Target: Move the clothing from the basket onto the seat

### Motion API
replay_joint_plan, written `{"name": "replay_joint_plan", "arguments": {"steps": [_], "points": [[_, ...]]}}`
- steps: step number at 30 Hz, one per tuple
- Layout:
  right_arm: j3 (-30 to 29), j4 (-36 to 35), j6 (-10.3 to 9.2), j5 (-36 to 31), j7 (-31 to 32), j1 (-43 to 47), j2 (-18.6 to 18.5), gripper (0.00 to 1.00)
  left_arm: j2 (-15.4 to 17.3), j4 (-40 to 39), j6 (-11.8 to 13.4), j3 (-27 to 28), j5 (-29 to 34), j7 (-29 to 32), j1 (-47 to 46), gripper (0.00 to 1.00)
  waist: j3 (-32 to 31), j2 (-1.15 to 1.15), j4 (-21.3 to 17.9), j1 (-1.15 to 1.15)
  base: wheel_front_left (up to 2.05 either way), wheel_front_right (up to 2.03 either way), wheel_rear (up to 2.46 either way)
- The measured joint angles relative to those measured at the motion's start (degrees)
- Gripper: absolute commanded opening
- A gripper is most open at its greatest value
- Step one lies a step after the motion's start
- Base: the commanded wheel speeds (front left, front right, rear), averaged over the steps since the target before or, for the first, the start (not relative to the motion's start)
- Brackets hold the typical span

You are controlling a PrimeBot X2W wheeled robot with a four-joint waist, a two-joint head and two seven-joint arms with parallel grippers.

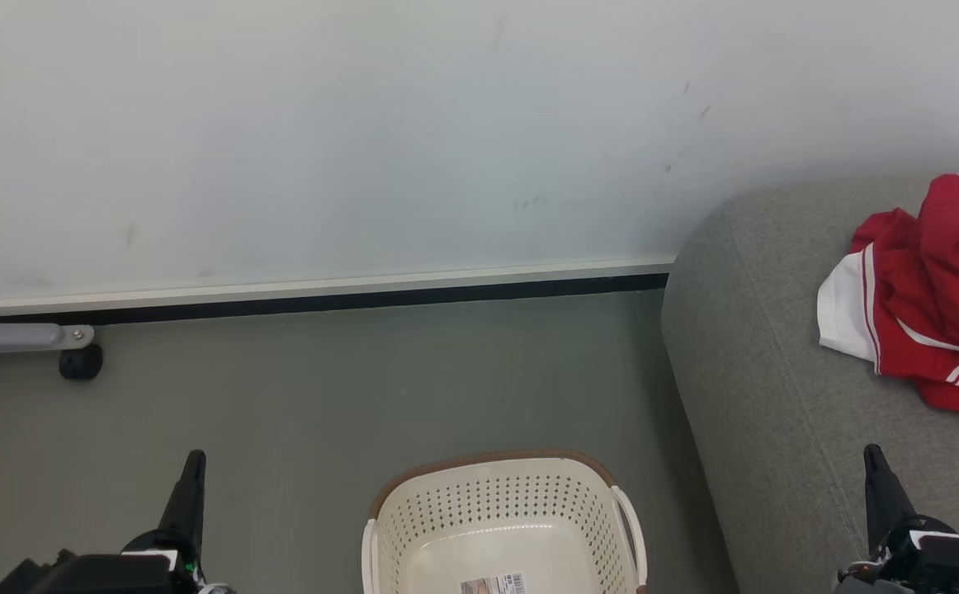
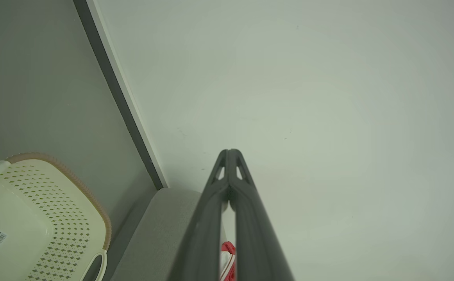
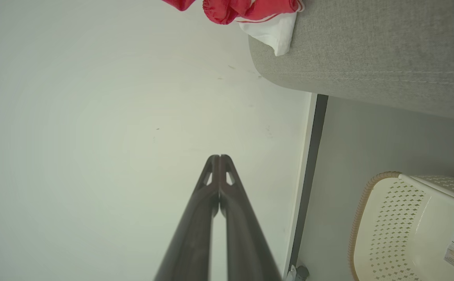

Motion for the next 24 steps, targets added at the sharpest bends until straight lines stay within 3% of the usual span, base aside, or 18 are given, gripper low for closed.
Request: {"name": "replay_joint_plan", "arguments": {"steps": [24], "points": [[0.0, 0.0, 0.01, 0.0, 0.0, 0.0, 0.0, 0.0, 0.0, 0.1, 0.0, 0.0, 0.0, 0.0, 0.0, 0.0, 0.0, 0.0, 0.0, 0.0, 0.0, 0.0, 0.0]]}}
